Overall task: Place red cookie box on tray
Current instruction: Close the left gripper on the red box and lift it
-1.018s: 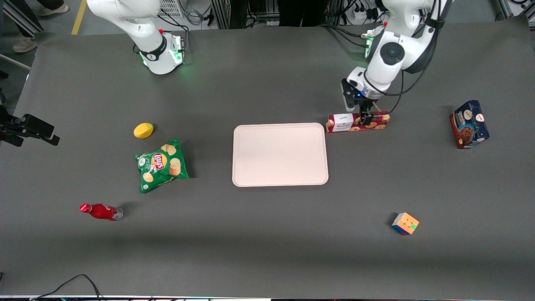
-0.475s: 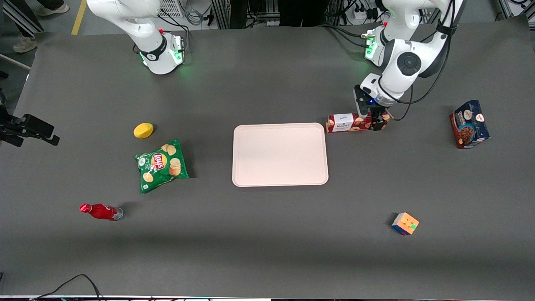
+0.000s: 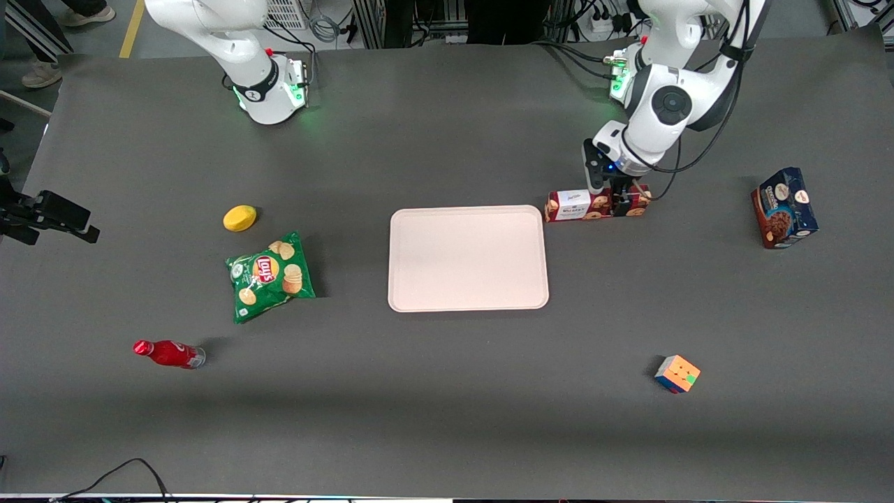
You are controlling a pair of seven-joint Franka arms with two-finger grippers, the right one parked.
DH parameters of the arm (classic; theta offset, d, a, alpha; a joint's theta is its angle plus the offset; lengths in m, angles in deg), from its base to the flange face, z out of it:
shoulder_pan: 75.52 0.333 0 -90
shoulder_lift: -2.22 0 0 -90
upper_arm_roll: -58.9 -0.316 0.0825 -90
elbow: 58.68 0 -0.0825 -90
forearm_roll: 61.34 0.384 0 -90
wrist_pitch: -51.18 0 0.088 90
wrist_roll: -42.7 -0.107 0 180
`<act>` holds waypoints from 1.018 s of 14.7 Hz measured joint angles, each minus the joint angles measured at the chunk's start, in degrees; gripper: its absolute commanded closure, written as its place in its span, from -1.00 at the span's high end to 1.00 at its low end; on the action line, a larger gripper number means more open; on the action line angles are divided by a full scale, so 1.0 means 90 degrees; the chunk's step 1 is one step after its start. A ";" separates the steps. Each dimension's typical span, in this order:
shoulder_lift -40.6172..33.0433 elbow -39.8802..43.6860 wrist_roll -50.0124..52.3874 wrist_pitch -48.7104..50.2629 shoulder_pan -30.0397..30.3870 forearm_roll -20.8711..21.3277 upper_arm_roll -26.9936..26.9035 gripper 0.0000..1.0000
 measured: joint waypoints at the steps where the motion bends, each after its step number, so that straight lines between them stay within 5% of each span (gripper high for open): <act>1: 0.0068 0.0000 0.0014 -0.0097 -0.0016 -0.0019 0.0044 0.60; 6: 0.0404 0.0014 0.0019 -0.0449 -0.0042 -0.0050 0.0066 -0.93; 15: 0.0401 0.0353 0.0021 -0.0382 -0.0038 -0.0076 0.0008 -1.00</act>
